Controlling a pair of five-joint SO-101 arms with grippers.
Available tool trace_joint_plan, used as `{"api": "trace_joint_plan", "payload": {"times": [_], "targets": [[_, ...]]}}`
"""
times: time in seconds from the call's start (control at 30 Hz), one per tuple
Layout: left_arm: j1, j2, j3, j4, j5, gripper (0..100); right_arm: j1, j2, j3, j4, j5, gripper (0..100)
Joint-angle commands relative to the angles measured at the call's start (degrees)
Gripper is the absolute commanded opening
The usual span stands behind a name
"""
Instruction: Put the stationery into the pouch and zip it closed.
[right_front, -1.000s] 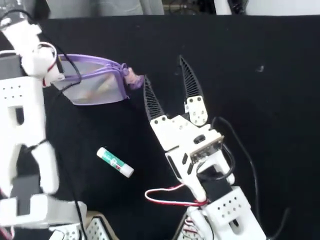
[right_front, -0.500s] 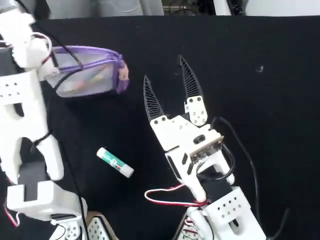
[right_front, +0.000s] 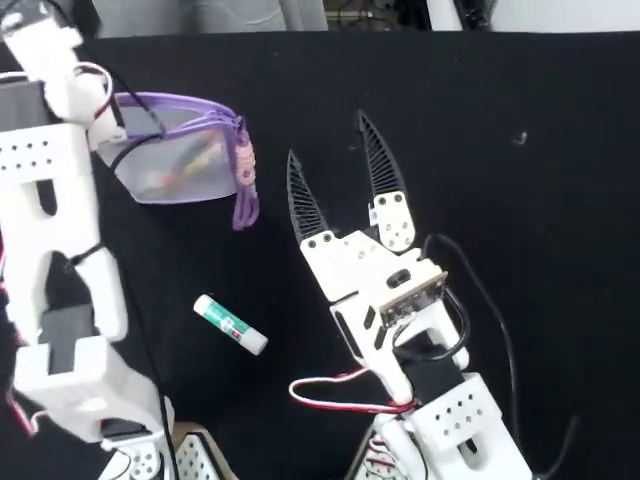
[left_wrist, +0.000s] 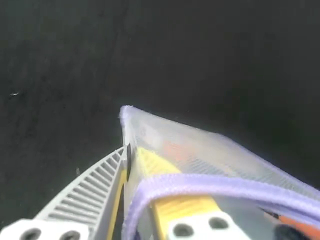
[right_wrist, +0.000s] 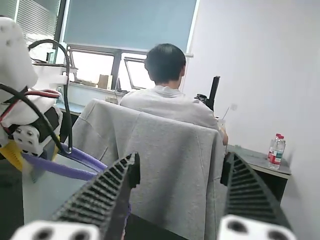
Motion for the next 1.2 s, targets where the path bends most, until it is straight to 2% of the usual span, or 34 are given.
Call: {"api": "trace_joint_plan", "payload": {"times": [0.0,0.13,0.3,0.37,0.43,0.53,0.6,0.77,0.87,1.03,1.17], "targets": [[2.15,-5.89,-21.05,5.01,-0.18,3,-0.18,0.4,-3.03,0.18,0.7,25.4],[2.24,-11.69,-20.18,5.01,1.49,3,-0.18,0.4,-3.03,0.18,0.7,25.4],[1.54,-11.6,-2.77,3.43,1.93,3,-0.18,0.4,-3.03,0.18,0.7,25.4],[0.75,-8.79,7.87,-2.37,1.85,3,-0.18,0.4,-3.03,0.18,0.7,25.4],[-0.84,-5.19,18.07,-12.04,1.76,3,-0.18,0.4,-3.03,0.18,0.7,25.4],[-2.15,0.53,27.74,-23.91,0.62,3,-0.18,0.4,-3.03,0.18,0.7,25.4],[-2.42,3.6,27.21,-24.0,0.18,3,-0.18,0.4,-3.03,0.18,0.7,25.4],[-2.51,5.71,20.18,-16.88,0.18,3,-0.18,0.4,-3.03,0.18,0.7,25.4],[-2.86,5.8,18.77,-16.26,0.18,3,-0.09,0.31,-3.74,2.37,0.7,25.4],[-5.76,5.89,18.33,-16.53,0.18,3,-0.7,0.4,-12.44,16.88,0.62,25.4],[-7.96,5.89,18.77,-18.37,0.18,3,-6.24,0.48,-20.62,33.49,0.62,25.4]]}}
